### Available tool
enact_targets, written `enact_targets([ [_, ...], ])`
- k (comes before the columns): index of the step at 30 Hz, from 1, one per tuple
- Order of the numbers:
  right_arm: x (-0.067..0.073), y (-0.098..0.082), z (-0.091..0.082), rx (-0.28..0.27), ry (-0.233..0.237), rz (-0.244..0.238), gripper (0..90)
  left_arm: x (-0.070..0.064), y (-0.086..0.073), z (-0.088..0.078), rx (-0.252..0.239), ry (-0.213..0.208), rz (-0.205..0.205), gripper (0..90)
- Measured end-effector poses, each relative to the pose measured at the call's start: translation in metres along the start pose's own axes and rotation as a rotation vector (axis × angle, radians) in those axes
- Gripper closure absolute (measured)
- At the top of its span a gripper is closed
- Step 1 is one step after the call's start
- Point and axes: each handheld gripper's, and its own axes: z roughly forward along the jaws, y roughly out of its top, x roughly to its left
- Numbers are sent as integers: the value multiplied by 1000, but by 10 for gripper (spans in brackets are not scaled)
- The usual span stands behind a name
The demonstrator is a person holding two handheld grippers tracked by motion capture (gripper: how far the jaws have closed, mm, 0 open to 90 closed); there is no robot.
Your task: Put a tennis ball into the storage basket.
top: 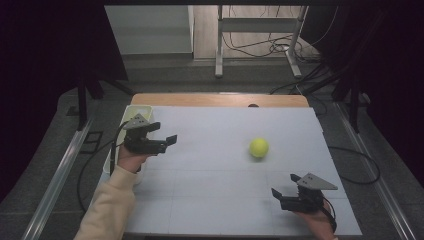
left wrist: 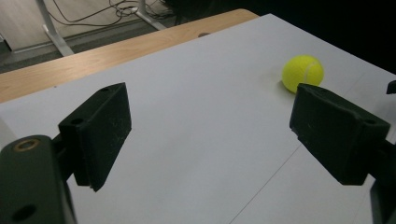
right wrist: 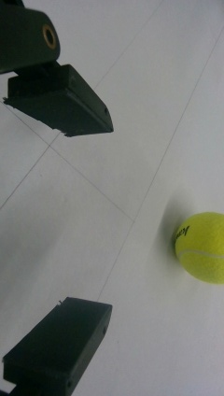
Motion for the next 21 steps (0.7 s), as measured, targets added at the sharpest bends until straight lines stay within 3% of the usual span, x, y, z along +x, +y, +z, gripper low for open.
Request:
enact_targets([
  [8,1,2,3,2,1,-7,120,-12,-1,6,14,-17,27,131],
  [21,0,4,6,-9,8,-8,120,-20,-2,13,24,-47,36,131],
])
